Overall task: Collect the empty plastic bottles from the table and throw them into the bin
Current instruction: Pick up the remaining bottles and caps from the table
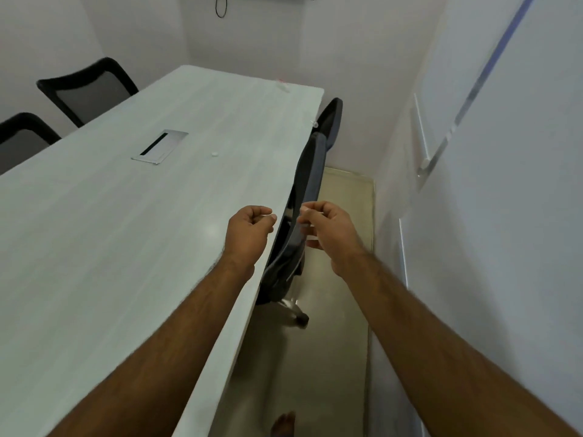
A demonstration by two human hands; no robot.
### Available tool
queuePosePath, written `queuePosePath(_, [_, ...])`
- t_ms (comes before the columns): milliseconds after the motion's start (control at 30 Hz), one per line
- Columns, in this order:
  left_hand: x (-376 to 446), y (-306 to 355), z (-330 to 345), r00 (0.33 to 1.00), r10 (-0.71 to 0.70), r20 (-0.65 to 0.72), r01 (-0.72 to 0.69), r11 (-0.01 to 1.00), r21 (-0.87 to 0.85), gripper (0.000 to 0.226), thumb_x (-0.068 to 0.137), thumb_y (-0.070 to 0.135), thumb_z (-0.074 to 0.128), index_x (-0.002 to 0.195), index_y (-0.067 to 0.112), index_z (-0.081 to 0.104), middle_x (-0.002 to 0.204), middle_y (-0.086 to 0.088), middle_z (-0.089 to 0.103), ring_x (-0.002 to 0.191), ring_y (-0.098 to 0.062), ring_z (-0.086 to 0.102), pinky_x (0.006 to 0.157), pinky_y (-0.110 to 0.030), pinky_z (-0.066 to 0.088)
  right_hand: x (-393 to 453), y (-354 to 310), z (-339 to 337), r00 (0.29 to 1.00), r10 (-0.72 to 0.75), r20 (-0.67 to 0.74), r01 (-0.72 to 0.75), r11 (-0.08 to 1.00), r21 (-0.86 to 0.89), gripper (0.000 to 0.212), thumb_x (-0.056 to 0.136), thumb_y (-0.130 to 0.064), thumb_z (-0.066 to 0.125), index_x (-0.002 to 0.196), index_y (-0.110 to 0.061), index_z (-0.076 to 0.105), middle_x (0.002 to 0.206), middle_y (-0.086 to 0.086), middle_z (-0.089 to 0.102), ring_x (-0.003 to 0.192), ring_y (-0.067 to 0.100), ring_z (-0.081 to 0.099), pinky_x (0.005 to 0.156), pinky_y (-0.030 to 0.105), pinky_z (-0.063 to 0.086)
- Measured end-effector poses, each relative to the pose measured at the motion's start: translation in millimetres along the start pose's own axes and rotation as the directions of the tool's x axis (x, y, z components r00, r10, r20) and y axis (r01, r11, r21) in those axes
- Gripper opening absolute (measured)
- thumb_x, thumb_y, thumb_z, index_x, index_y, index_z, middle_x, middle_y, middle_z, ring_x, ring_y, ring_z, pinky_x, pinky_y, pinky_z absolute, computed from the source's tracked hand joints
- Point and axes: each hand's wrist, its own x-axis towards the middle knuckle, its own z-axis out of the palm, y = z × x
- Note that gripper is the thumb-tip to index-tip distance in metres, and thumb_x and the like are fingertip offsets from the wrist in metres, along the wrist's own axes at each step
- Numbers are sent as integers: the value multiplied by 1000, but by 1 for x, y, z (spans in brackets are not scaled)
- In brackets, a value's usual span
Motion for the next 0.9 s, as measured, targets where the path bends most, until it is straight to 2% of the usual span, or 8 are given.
queuePosePath(233, [135, 37, 75, 998, 15, -63, -15, 1000, 15, 21, 94, 19, 63, 114, 12, 66, 105, -6, 71, 98, -21, 69, 89, -36, 57, 166, -40, -35, 998, -9, 54, 10, 1000, -6, 19, 99, -29, 61, 113, -18, 66, 101, 2, 73, 89, 14, 69, 72, 27, 59])
queuePosePath(433, [267, 57, 152, 984, 47, -170, -45, 999, 18, 20, 93, 18, 63, 112, 12, 67, 106, -7, 71, 95, -20, 69, 86, -34, 57, 335, -57, -69, 989, -36, 142, 38, 999, -8, 20, 98, -29, 63, 114, -18, 68, 101, 3, 74, 85, 13, 69, 80, 35, 60])
queuePosePath(633, [393, 96, 235, 966, -3, -259, -4, 1000, -27, 19, 91, 17, 65, 110, 12, 67, 106, -8, 72, 88, -18, 68, 74, -28, 52, 498, -88, -109, 964, -44, 264, 71, 993, -90, 17, 98, -27, 63, 111, -18, 68, 101, 5, 73, 83, 16, 67, 70, 32, 55])
queuePosePath(767, [465, 112, 277, 959, -29, -282, 27, 1000, -11, 18, 91, 21, 66, 108, 15, 67, 103, -6, 71, 93, -21, 68, 72, -28, 50, 595, -110, -119, 946, -29, 322, 82, 985, -154, 20, 98, -27, 63, 114, -16, 68, 104, 6, 73, 86, 15, 67, 82, 37, 57])
queuePosePath(900, [541, 114, 310, 956, -45, -289, 58, 998, 36, 18, 89, 24, 67, 106, 18, 66, 95, -3, 69, 95, -24, 68, 69, -29, 49, 681, -111, -122, 926, -21, 378, 97, 978, -183, 20, 97, -26, 63, 115, -16, 67, 105, 6, 72, 88, 16, 66, 83, 37, 56])
